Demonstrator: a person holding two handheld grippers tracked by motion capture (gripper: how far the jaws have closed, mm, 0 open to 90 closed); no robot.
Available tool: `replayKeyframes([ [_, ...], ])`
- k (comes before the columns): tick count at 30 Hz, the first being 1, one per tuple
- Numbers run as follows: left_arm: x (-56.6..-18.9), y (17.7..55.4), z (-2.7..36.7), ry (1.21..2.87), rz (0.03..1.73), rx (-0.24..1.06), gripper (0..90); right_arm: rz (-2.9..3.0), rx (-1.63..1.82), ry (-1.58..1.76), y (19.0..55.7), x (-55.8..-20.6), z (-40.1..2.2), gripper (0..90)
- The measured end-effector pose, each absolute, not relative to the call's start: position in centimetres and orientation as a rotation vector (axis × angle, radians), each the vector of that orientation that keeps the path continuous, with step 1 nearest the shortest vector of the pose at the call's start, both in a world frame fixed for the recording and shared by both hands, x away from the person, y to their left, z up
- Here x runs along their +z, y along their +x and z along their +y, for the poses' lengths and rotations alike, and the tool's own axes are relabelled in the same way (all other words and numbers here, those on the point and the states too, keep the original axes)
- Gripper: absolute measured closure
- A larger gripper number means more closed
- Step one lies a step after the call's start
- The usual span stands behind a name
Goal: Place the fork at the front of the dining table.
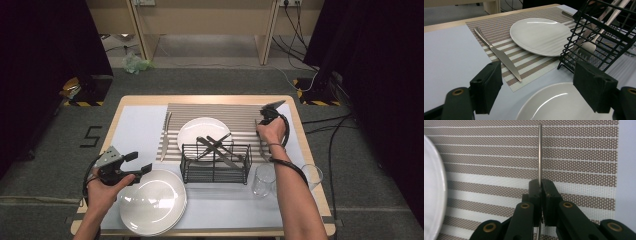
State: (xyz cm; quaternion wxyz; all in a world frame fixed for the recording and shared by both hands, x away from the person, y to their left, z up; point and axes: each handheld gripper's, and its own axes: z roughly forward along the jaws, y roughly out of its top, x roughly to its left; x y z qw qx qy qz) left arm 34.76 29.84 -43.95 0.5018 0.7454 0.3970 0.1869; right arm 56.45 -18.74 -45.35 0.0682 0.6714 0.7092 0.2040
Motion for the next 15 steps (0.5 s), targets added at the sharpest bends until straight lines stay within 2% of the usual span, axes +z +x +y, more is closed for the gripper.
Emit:
replayKeyframes([
  [5, -43.92, 34.75, 29.86, 1.800, 0.959, 0.452, 23.0, 2.159, 0.590, 2.031, 56.23, -45.60, -18.82, 78.5],
  [15, -43.78, 34.68, 29.95, 1.799, 0.958, 0.459, 23.0, 2.204, 0.550, 2.006, 55.45, -44.91, -18.87, 79.5],
])
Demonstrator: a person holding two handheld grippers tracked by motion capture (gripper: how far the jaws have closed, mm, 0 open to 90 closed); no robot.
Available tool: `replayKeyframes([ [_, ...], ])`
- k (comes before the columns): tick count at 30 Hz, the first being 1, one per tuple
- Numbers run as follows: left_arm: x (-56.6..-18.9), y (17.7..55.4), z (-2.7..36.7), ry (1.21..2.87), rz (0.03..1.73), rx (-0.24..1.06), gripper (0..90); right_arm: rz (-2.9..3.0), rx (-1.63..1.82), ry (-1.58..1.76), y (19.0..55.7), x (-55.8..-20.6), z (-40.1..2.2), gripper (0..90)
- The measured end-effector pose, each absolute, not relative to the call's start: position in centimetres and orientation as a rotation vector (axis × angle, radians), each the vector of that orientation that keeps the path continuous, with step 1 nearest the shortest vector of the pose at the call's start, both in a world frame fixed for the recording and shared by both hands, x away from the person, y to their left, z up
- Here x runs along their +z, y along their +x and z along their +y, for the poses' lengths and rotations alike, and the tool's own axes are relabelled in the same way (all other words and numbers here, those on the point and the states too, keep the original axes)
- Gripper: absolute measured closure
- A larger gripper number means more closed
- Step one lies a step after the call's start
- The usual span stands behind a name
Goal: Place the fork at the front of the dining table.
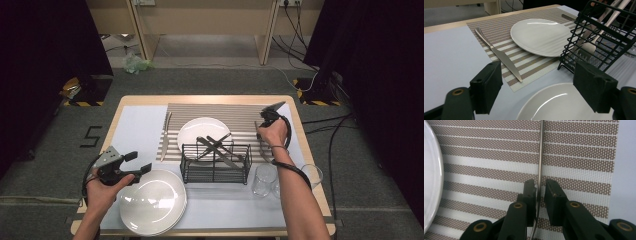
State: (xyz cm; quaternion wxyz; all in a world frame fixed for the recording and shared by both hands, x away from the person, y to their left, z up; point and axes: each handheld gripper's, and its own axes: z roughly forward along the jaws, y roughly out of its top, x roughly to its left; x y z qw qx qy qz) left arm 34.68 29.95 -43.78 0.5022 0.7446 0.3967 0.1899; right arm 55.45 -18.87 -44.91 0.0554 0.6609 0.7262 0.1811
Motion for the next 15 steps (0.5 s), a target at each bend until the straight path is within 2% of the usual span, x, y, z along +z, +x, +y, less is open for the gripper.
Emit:
replayKeyframes([
  [15, -43.81, 34.70, 29.86, 1.799, 0.959, 0.458, 23.1, 2.214, 0.527, 2.052, 54.98, -45.03, -19.11, 87.2],
])
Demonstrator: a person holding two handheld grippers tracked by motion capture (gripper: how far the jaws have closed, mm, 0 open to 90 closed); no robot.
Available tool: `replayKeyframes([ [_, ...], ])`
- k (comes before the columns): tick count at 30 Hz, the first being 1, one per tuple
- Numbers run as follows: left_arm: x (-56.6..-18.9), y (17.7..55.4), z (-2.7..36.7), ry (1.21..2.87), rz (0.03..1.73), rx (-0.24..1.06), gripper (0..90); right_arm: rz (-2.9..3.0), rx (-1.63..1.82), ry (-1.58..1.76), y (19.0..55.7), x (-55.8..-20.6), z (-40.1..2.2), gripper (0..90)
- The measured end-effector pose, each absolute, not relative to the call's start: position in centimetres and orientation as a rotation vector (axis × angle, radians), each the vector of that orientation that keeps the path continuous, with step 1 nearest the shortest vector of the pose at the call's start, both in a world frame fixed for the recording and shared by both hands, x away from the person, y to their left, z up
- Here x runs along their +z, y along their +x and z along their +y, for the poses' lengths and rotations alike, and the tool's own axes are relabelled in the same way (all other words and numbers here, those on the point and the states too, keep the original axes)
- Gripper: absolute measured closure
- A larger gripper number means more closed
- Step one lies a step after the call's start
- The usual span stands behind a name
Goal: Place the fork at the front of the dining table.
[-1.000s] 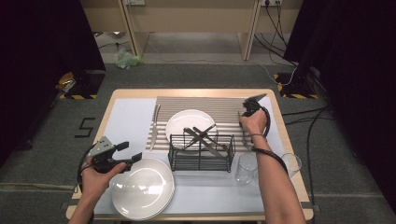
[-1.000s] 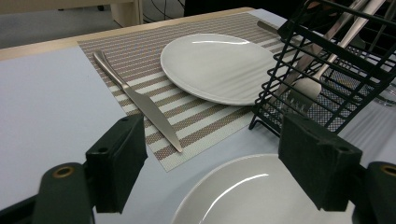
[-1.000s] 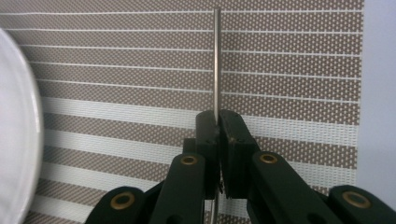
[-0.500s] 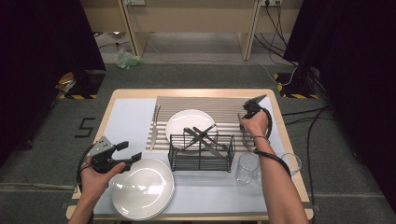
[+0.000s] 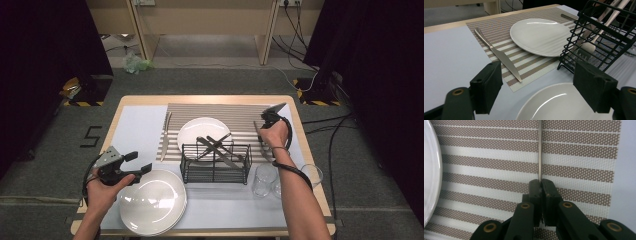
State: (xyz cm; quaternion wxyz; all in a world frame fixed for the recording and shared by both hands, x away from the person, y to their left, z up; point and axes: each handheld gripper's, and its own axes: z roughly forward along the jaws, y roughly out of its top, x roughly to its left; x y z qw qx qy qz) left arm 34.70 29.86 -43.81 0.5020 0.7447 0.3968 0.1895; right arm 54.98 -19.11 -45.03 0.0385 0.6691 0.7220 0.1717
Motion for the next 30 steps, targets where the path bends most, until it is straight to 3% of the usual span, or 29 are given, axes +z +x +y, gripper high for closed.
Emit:
replayKeyframes([
  [20, -43.8, 34.8, 29.9, 1.801, 0.957, 0.458, 23.0, 2.096, 0.566, 2.068, 55.3, -45.3, -19.3, 86.6],
  [30, -43.8, 34.7, 29.8, 1.800, 0.959, 0.456, 23.0, 2.162, 0.590, 1.989, 54.9, -44.6, -18.4, 73.3],
])
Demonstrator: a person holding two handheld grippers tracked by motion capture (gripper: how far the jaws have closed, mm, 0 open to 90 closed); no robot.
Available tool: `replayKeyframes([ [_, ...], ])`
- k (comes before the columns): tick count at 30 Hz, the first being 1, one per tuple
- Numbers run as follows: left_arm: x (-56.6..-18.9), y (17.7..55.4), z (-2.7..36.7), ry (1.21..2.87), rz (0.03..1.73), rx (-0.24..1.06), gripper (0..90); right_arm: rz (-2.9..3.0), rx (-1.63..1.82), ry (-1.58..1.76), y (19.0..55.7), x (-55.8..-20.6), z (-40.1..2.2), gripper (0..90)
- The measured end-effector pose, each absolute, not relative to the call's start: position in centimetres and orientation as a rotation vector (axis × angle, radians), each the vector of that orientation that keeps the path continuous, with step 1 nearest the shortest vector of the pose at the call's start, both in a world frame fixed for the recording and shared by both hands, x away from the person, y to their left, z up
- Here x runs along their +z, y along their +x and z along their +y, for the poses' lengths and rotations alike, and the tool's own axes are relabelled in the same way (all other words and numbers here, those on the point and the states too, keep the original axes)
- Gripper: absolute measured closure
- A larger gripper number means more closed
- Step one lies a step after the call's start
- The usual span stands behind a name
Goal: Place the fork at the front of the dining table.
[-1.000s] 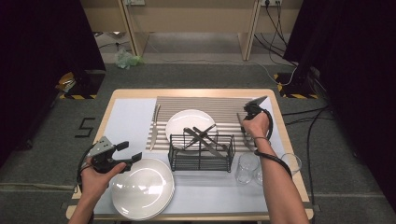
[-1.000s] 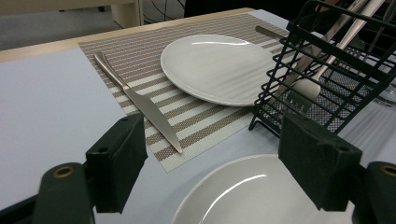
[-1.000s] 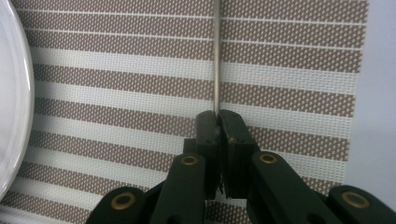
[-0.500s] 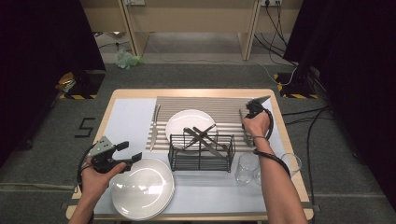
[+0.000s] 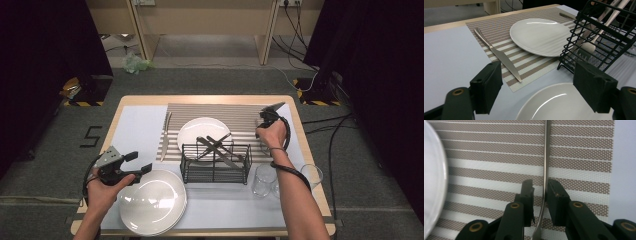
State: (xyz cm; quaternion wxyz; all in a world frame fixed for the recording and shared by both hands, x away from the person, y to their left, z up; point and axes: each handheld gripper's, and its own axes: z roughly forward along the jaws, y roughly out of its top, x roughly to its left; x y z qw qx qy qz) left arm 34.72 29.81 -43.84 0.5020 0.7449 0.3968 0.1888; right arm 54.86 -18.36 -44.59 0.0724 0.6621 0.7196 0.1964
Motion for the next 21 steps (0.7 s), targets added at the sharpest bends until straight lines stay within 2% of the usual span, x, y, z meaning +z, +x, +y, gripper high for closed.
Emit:
replayKeyframes([
  [6, -43.9, 34.7, 29.9, 1.799, 0.961, 0.457, 23.0, 2.183, 0.631, 1.963, 54.6, -43.9, -18.2, 62.0],
  [21, -43.8, 34.7, 29.8, 1.799, 0.959, 0.460, 23.0, 2.205, 0.652, 1.970, 53.0, -42.2, -20.2, 57.3],
])
